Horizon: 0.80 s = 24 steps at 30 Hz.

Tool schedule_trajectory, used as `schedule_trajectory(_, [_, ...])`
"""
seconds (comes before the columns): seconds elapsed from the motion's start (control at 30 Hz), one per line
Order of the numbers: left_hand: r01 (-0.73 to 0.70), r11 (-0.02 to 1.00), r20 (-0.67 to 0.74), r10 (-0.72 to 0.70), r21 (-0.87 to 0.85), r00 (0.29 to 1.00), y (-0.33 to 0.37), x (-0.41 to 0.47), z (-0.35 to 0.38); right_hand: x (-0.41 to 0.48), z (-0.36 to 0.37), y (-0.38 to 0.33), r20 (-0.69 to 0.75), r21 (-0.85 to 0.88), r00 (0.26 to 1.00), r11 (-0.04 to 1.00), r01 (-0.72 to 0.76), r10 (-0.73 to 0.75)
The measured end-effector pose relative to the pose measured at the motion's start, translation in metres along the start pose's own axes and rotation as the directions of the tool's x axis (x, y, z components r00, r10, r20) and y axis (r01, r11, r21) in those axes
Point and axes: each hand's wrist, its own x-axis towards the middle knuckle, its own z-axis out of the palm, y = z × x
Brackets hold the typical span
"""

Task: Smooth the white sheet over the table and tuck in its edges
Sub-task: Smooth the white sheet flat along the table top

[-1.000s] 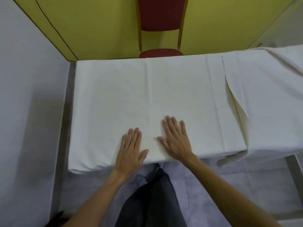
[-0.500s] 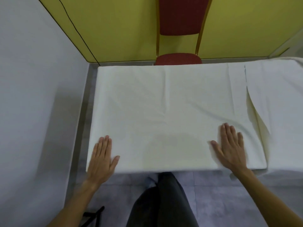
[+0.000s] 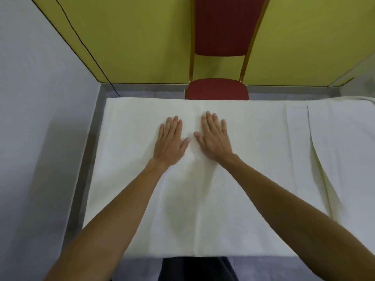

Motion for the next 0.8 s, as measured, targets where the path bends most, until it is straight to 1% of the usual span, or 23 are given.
schedule_trajectory(0.07, [-0.025,0.998,-0.006,0.025,0.052,1.0,-0.028,0.001,-0.001,0.002,-0.003,0.037,0.008,-0.072,1.0,0.997,0.009,-0.008])
schedule_trajectory(0.1, [-0.017,0.998,-0.018,0.018,0.064,1.0,-0.046,-0.003,-0.003,-0.003,-0.008,0.06,-0.005,-0.095,1.0,0.995,-0.009,0.009])
schedule_trajectory(0.23, [0.143,0.986,-0.064,-0.137,0.088,0.988,-0.123,-0.02,-0.021,-0.03,-0.041,0.16,-0.045,-0.079,0.983,0.98,-0.182,0.179])
schedule_trajectory(0.3, [0.175,0.979,-0.061,-0.169,0.103,0.984,-0.143,-0.023,-0.028,-0.04,-0.058,0.194,-0.038,-0.076,0.977,0.974,-0.213,0.21])
schedule_trajectory(0.37, [0.181,0.979,-0.054,-0.176,0.092,0.983,-0.145,-0.023,-0.032,-0.042,-0.066,0.209,-0.043,-0.081,0.974,0.971,-0.223,0.22])
schedule_trajectory(0.47, [0.204,0.976,-0.062,-0.199,0.08,0.978,-0.139,-0.016,-0.035,-0.034,-0.065,0.205,-0.072,-0.069,0.957,0.956,-0.286,0.281])
schedule_trajectory(0.53, [0.17,0.983,-0.064,-0.166,0.069,0.984,-0.127,0.001,-0.039,-0.013,-0.063,0.183,-0.111,-0.046,0.948,0.951,-0.304,0.298])
schedule_trajectory(0.57, [0.13,0.99,-0.056,-0.126,0.063,0.99,-0.115,0.014,-0.039,0.001,-0.061,0.165,-0.121,-0.045,0.957,0.961,-0.271,0.264])
schedule_trajectory(0.6, [0.078,0.995,-0.042,-0.076,0.055,0.996,-0.099,0.029,-0.037,0.016,-0.056,0.142,-0.121,-0.056,0.972,0.977,-0.207,0.199])
schedule_trajectory(0.67, [-0.02,0.999,-0.008,0.02,0.044,1.0,-0.061,0.058,-0.027,0.044,-0.04,0.091,-0.07,-0.085,0.997,0.996,-0.032,0.026])
schedule_trajectory(0.7, [-0.042,0.998,-0.005,0.042,0.046,0.999,-0.044,0.07,-0.021,0.053,-0.03,0.069,-0.036,-0.102,0.999,0.994,0.033,-0.037])
schedule_trajectory(0.73, [-0.043,0.998,-0.016,0.044,0.049,0.999,-0.032,0.079,-0.016,0.059,-0.023,0.054,-0.022,-0.121,0.998,0.991,0.059,-0.062])
schedule_trajectory(0.8, [-0.009,0.998,-0.032,0.011,0.056,0.999,-0.032,0.087,-0.015,0.061,-0.019,0.054,-0.025,-0.133,0.999,0.99,0.042,-0.046])
